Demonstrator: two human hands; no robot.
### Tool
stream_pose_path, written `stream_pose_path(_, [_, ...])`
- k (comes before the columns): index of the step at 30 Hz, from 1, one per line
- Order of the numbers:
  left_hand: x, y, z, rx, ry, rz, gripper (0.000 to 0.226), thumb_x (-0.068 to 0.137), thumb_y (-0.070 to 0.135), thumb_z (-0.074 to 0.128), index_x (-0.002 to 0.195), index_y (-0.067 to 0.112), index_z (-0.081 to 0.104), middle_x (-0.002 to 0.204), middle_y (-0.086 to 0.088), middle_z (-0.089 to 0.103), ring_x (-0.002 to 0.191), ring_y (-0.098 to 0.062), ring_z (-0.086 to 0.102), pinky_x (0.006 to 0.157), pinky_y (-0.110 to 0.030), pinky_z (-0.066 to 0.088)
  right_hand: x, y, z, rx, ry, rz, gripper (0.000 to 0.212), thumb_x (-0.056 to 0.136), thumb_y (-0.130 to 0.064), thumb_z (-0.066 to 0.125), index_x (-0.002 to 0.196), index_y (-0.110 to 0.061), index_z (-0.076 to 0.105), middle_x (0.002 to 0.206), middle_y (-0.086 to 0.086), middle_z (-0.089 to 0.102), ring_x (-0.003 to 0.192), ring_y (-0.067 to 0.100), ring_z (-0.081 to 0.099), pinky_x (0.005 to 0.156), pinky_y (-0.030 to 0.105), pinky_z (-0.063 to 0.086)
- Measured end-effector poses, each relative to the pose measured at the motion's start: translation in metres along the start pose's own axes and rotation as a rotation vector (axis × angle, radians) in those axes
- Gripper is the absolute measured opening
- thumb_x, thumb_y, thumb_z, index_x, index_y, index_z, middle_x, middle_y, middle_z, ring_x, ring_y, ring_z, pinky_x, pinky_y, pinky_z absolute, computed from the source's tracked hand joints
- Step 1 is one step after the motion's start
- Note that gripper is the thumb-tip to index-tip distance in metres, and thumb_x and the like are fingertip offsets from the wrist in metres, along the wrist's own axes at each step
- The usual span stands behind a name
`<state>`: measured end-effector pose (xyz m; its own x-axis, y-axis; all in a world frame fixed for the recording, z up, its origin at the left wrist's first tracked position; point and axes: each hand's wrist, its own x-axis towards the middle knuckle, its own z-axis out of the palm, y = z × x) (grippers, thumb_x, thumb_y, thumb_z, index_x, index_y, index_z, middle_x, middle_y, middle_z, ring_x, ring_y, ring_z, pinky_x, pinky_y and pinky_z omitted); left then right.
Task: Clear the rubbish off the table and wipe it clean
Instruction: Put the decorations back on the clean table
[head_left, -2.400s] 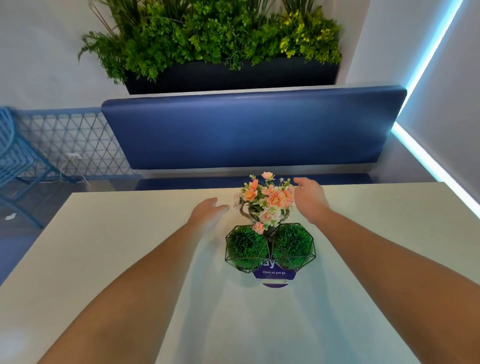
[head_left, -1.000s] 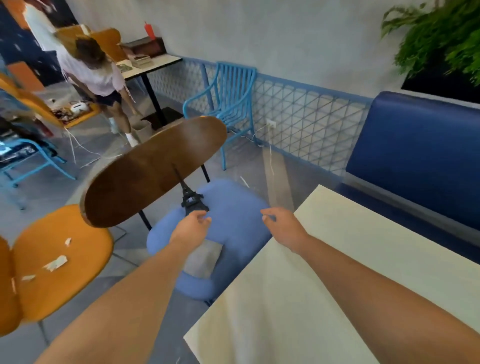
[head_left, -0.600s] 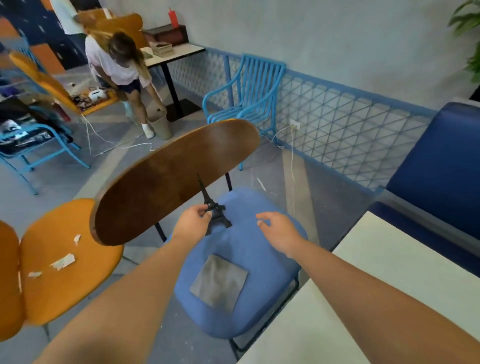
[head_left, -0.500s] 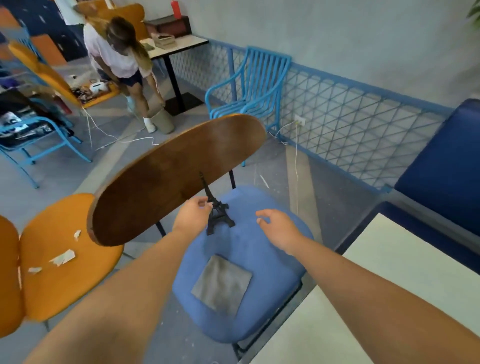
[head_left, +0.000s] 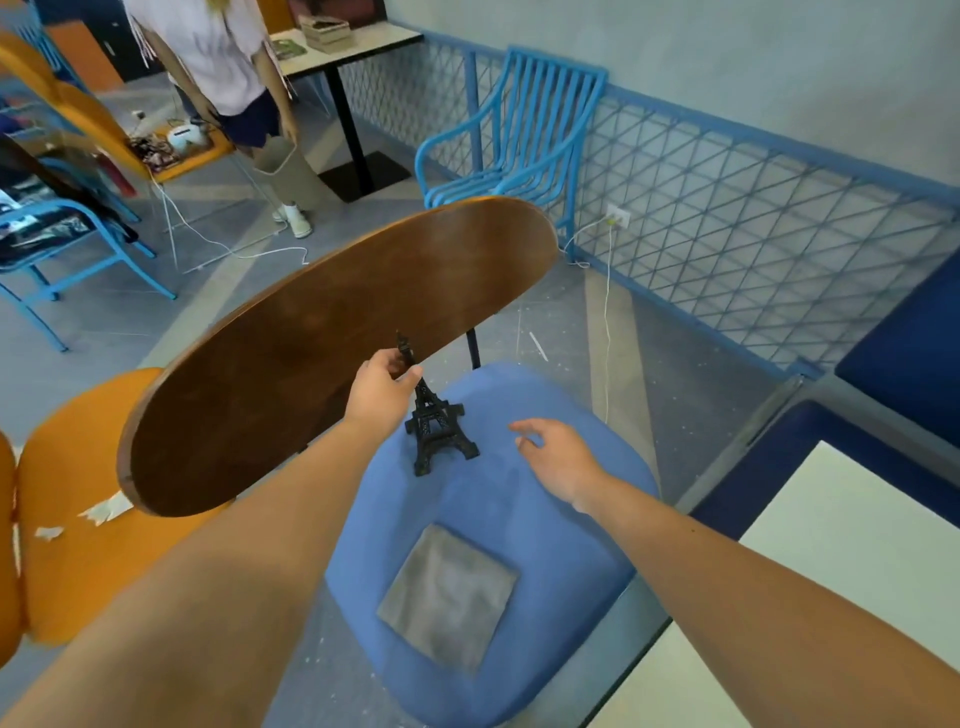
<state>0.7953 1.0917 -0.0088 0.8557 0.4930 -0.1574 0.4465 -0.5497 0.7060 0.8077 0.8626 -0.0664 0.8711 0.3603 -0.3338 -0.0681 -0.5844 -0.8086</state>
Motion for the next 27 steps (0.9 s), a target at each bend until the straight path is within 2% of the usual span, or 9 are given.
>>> stream_pose_path(2, [-0.001, 0.001, 0.004, -0.026, 0.016, -0.007, 0.042, 0.101, 0.030, 0.051, 0.137, 0.010, 0.047, 0.131, -0.006, 0.054, 0.117, -0.024, 0.053, 0.089, -0.029, 0.041, -0.001, 0.003, 0.000, 0.012, 0.002, 0.006, 0.033, 0.102, -0.022, 0.047, 0.134, -0.022, 0.057, 0.144, 0.000, 0.047, 0.128, 0.020, 0.049, 0.098, 0.028, 0.043])
stream_pose_path(5, [-0.007, 0.001, 0.010, -0.073, 0.055, -0.011, 0.037, 0.100, 0.026, 0.052, 0.133, 0.008, 0.050, 0.122, -0.007, 0.060, 0.111, -0.026, 0.058, 0.090, -0.035, 0.048, -0.008, 0.009, -0.002, 0.025, 0.016, 0.011, 0.033, 0.102, -0.021, 0.048, 0.133, -0.021, 0.057, 0.143, 0.001, 0.048, 0.127, 0.020, 0.049, 0.098, 0.027, 0.043])
stream_pose_path(13, [-0.047, 0.027, 0.003, -0.110, 0.043, 0.098, 0.029, 0.101, 0.024, 0.051, 0.128, 0.012, 0.050, 0.114, -0.001, 0.059, 0.107, -0.025, 0.060, 0.093, -0.046, 0.052, -0.040, 0.008, -0.020, 0.012, 0.054, 0.015, 0.037, 0.099, -0.021, 0.053, 0.136, -0.020, 0.054, 0.143, 0.000, 0.048, 0.127, 0.018, 0.049, 0.090, 0.020, 0.037])
stream_pose_path(19, [-0.104, 0.076, -0.003, -0.171, -0.033, 0.214, 0.025, 0.102, 0.022, 0.048, 0.124, 0.010, 0.051, 0.111, -0.001, 0.056, 0.101, -0.024, 0.060, 0.092, -0.046, 0.051, -0.088, -0.001, -0.033, 0.008, 0.070, -0.008, 0.045, 0.096, -0.024, 0.059, 0.140, -0.016, 0.051, 0.146, 0.003, 0.047, 0.131, 0.021, 0.047, 0.098, 0.025, 0.038])
stream_pose_path(22, [-0.143, 0.100, -0.003, -0.226, -0.069, 0.277, 0.013, 0.102, 0.020, 0.047, 0.114, 0.015, 0.049, 0.097, 0.006, 0.055, 0.091, -0.022, 0.059, 0.087, -0.043, 0.050, -0.120, -0.002, -0.046, 0.030, 0.101, -0.015, 0.052, 0.093, -0.026, 0.065, 0.141, -0.013, 0.050, 0.146, 0.005, 0.047, 0.130, 0.022, 0.047, 0.100, 0.027, 0.038])
stream_pose_path(27, [-0.209, 0.133, 0.003, -0.305, -0.156, 0.360, 0.014, 0.102, 0.022, 0.048, 0.115, 0.017, 0.052, 0.098, 0.005, 0.055, 0.100, -0.029, 0.062, 0.086, -0.045, 0.052, -0.183, 0.008, -0.074, 0.062, 0.131, 0.001, 0.063, 0.087, -0.026, 0.073, 0.143, -0.017, 0.047, 0.144, 0.008, 0.044, 0.131, 0.026, 0.045, 0.104, 0.034, 0.038])
